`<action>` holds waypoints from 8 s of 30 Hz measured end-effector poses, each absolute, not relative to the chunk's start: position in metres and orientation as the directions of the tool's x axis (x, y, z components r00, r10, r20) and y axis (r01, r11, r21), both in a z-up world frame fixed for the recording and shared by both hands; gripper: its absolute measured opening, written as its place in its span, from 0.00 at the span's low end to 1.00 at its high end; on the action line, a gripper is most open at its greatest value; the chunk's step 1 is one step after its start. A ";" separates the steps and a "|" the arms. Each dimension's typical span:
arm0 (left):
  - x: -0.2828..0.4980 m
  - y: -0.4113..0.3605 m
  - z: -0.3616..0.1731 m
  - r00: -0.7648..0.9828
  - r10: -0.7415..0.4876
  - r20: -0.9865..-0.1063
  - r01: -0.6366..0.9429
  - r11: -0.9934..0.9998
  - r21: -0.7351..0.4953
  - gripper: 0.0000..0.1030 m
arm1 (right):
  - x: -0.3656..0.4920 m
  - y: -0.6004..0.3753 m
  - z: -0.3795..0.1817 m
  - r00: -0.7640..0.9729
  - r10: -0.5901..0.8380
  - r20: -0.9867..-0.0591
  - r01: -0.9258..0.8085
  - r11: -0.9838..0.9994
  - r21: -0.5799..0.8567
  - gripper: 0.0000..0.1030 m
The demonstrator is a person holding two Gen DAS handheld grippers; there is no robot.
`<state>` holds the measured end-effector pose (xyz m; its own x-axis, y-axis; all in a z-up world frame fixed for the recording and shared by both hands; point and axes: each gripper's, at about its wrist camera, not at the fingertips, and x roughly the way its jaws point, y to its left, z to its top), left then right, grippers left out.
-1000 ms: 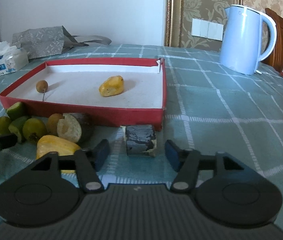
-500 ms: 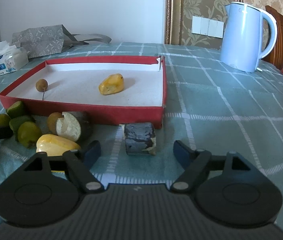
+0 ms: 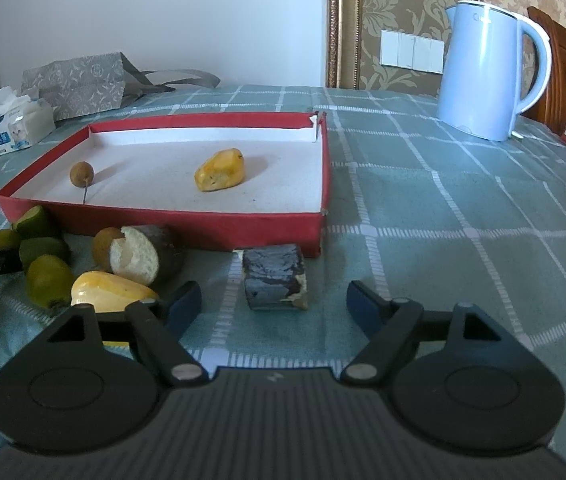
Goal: Organize fruits
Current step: 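Grasp the green lime with the left tool while the right tool holds the chunk, then lower the dark chunk into the red tray and open the right tool, then carry the green lime over the red tray and open the left tool, then move the left tool to the green cucumber chunk and grasp it, then grasp the yellow fruit piece with the right tool while the left tool holds the cucumber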
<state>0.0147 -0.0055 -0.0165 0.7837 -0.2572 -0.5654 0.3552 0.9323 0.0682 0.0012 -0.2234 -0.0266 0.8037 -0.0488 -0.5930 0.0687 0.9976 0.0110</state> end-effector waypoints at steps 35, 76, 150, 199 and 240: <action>0.009 0.019 -0.017 0.804 -0.179 -0.567 0.194 0.980 -0.035 0.32 | -0.005 -0.231 -0.019 0.833 -0.070 -0.549 0.103 0.994 0.030 0.28; 0.011 0.014 -0.017 0.804 -0.167 -0.570 0.184 0.983 -0.028 0.33 | 0.109 -0.204 -0.013 0.779 -0.019 -0.626 -0.045 0.995 -0.085 0.56; 0.138 -0.075 -0.001 0.760 -0.193 -0.621 0.259 0.966 0.017 0.33 | 0.008 -0.253 -0.028 0.777 -0.023 -0.629 0.024 1.000 -0.006 1.00; 0.042 -0.014 -0.010 0.815 -0.151 -0.560 0.164 0.986 -0.028 0.91 | 0.007 -0.253 -0.028 0.778 -0.020 -0.628 0.022 1.000 -0.005 1.00; 0.032 -0.003 -0.021 0.819 -0.106 -0.564 0.171 0.983 0.064 0.31 | 0.000 -0.248 -0.026 0.778 0.060 -0.625 -0.071 0.997 0.008 1.00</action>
<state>0.0321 -0.0034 -0.0208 0.8188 -0.1055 -0.5643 0.1711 0.9831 0.0645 0.0001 -0.2479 -0.0264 0.7782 0.0604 -0.6251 -0.0713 0.9974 0.0076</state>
